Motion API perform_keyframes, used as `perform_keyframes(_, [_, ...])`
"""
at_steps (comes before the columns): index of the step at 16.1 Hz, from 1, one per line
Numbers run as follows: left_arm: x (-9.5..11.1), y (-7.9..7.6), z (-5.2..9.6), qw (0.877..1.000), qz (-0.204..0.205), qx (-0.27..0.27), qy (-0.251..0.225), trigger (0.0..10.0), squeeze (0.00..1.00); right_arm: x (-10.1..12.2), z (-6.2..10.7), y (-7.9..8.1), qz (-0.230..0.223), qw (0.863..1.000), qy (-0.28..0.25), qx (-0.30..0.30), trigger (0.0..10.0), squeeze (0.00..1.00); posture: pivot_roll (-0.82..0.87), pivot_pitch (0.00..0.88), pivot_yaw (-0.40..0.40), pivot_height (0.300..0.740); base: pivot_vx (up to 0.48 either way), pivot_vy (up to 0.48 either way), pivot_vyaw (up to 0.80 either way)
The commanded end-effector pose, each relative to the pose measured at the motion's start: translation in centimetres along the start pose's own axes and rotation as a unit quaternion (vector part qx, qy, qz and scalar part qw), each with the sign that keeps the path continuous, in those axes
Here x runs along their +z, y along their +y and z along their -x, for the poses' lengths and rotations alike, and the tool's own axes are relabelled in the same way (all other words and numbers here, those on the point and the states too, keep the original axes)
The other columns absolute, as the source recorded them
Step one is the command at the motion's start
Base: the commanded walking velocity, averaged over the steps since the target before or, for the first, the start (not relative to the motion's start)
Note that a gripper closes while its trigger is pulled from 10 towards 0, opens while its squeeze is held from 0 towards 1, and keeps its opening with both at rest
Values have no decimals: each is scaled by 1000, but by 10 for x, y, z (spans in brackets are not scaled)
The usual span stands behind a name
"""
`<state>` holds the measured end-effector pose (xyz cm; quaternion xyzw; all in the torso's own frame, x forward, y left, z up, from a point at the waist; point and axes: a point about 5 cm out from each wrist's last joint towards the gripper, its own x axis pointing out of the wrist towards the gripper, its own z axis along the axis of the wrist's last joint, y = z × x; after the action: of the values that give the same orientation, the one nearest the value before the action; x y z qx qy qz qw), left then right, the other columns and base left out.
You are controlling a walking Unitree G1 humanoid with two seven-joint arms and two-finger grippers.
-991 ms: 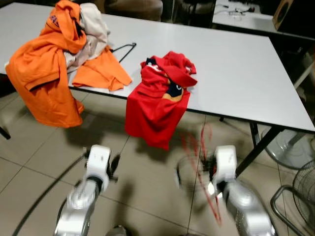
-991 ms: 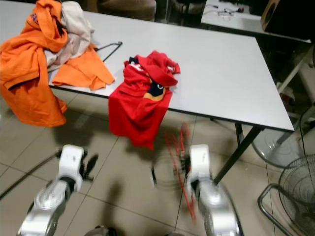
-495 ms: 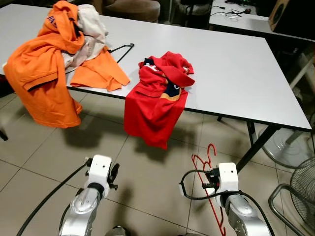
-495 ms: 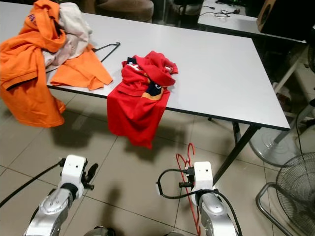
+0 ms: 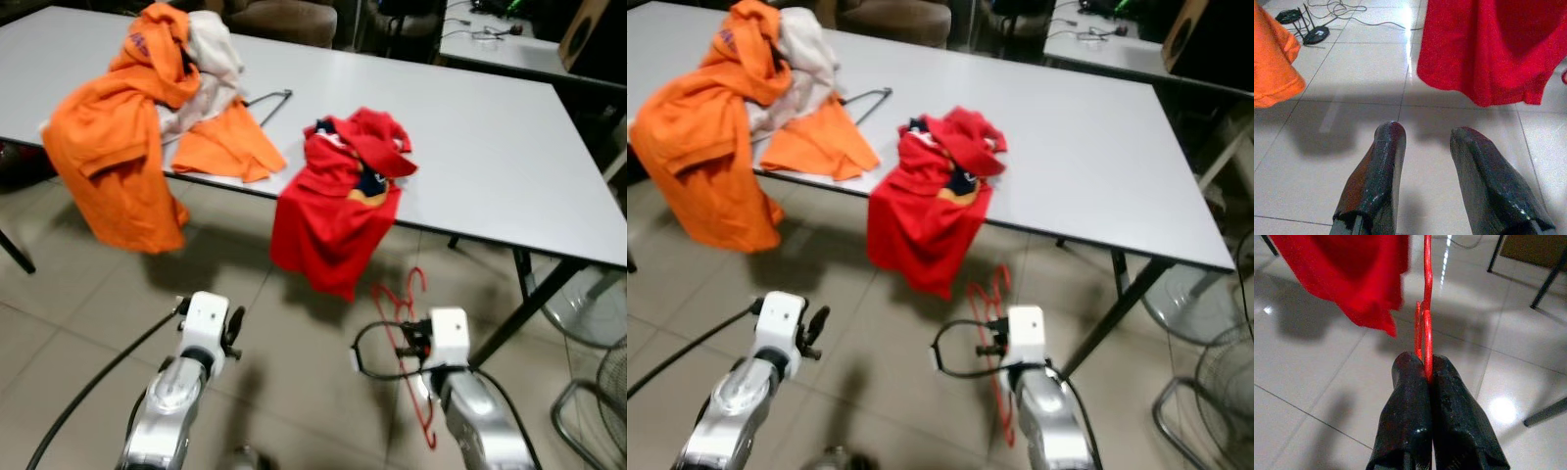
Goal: Hang hanger
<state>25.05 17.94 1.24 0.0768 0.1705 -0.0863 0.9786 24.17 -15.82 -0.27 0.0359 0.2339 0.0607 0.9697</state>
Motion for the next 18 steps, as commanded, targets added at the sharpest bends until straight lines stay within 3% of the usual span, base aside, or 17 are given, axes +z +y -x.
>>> perform_keyframes(1, [0,-3,0,1000,-6,-5,-3,10000,0,-2,2,-5,-3,1000,1,-6,10000,0,-37,10,-20,740,0,307,0])
perform_keyframes(4, [0,-2,0,1000,-6,-2,-4,10000,0,0,0,-5,-5,1000,-3,-3,10000,0,-34,4,-23,740,0,314,0])
perform_keyframes(18, [4,2,-3,1000,-19,-7,-9,10000,0,2,-3,-3,-14,1000,-13,-4,10000,0,-29,3,-5,740,0,313,-475])
